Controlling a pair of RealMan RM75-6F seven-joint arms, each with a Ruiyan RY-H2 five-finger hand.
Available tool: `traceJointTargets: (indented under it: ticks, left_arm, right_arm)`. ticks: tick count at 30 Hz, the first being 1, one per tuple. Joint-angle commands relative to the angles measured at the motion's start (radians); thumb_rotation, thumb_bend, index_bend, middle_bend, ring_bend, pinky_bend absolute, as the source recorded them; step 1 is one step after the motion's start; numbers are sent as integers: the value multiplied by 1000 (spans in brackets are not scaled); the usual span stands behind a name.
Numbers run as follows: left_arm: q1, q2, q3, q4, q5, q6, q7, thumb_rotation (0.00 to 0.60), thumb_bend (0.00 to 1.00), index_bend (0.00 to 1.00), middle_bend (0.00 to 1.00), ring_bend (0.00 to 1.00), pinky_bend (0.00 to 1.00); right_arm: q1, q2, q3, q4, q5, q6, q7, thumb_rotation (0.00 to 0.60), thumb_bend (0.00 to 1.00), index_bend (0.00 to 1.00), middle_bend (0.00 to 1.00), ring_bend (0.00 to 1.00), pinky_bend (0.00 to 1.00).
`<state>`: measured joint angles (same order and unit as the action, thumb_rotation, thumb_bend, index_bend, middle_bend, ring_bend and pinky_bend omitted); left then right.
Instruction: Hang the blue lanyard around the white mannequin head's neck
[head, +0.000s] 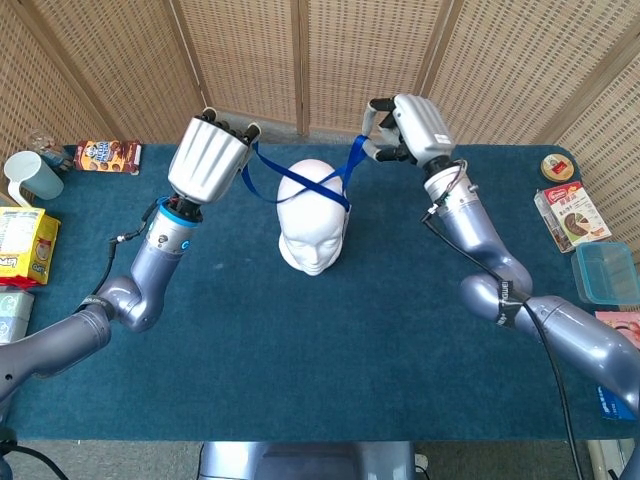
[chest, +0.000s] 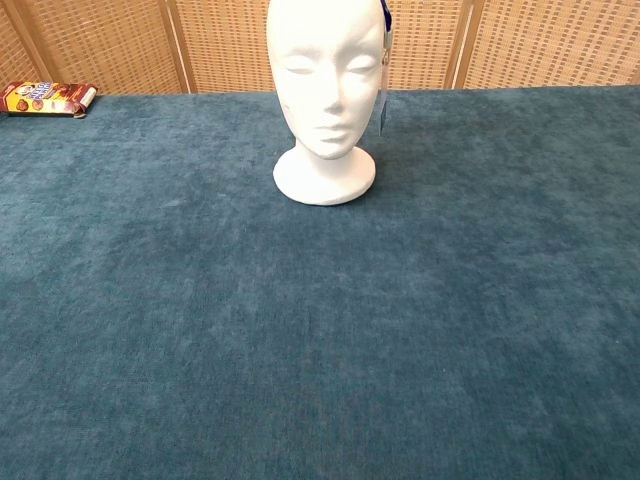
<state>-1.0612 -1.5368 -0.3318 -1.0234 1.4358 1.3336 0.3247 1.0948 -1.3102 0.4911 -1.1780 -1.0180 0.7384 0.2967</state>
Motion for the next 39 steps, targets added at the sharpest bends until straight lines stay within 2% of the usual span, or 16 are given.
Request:
traceJointTargets:
  ticks: [1, 10, 20, 26, 39]
  left_arm:
    - [7, 2, 8, -6, 5, 2, -5, 600, 495, 644, 956, 925, 710]
    - [23, 9, 5, -11, -12, -10, -14, 600, 491, 644, 956, 925, 710]
    - [-6, -2, -19, 43, -4, 6, 10, 600, 492, 644, 956, 925, 710]
    - [-1, -13, 11, 47, 24, 13, 2, 600, 486, 644, 956, 925, 710]
    - [34, -22, 45, 25, 41, 29, -25, 600, 482, 644, 955, 925, 710]
  right_arm:
    - [-3, 6, -1, -5, -3, -1, 1, 600, 451, 767, 1000, 1000, 1000]
    - [-15, 24, -2, -23, -10, 0, 4, 600, 450, 767, 1000, 1000, 1000]
    - [-23, 24, -6, -30, -8, 6, 0, 600, 449, 767, 1000, 1000, 1000]
    - [-29, 30, -7, -33, -10, 5, 5, 600, 450, 767, 1000, 1000, 1000]
    - [-61, 69, -11, -75, -37, 15, 29, 600, 450, 766, 1000, 1000, 1000]
